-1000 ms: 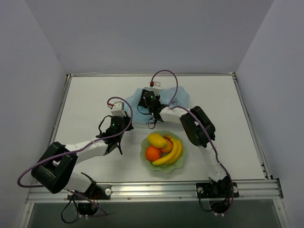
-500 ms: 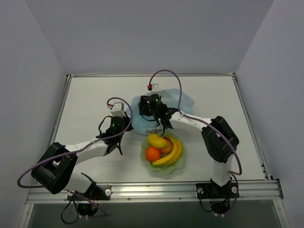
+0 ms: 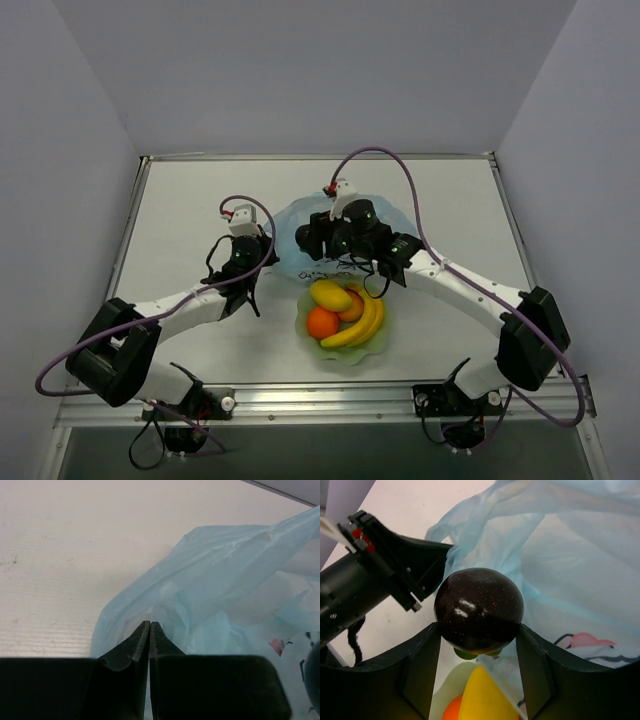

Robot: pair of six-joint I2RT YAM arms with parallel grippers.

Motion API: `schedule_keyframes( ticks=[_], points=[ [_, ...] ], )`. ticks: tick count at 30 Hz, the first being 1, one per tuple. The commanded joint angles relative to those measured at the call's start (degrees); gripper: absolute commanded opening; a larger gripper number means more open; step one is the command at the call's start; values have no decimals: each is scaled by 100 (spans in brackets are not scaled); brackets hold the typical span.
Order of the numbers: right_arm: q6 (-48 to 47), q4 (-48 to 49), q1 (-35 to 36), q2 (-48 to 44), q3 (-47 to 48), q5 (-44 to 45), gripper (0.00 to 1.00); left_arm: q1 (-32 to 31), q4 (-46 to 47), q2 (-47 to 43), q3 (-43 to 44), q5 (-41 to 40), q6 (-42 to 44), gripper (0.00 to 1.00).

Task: Take the fake fruits out of the plastic bag

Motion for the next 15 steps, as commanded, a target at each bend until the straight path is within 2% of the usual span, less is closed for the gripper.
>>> schedule_keyframes(
  ticks=[1,5,10,15],
  points=[
    [-129,-159,28,-553,-227,-122,30,63,33,-104,364,-150,-77,2],
    [-33,-159,37,-816,-219,177,29,55,33,-78,443,-176,-103,2],
    [29,-308,247,-1274,-236,-481,30,72,-82,-60,680,-334,-103,2],
    [266,-783,643,-1669,-761,-544,31,72,-46,80,1058,-378,-50,3]
  ],
)
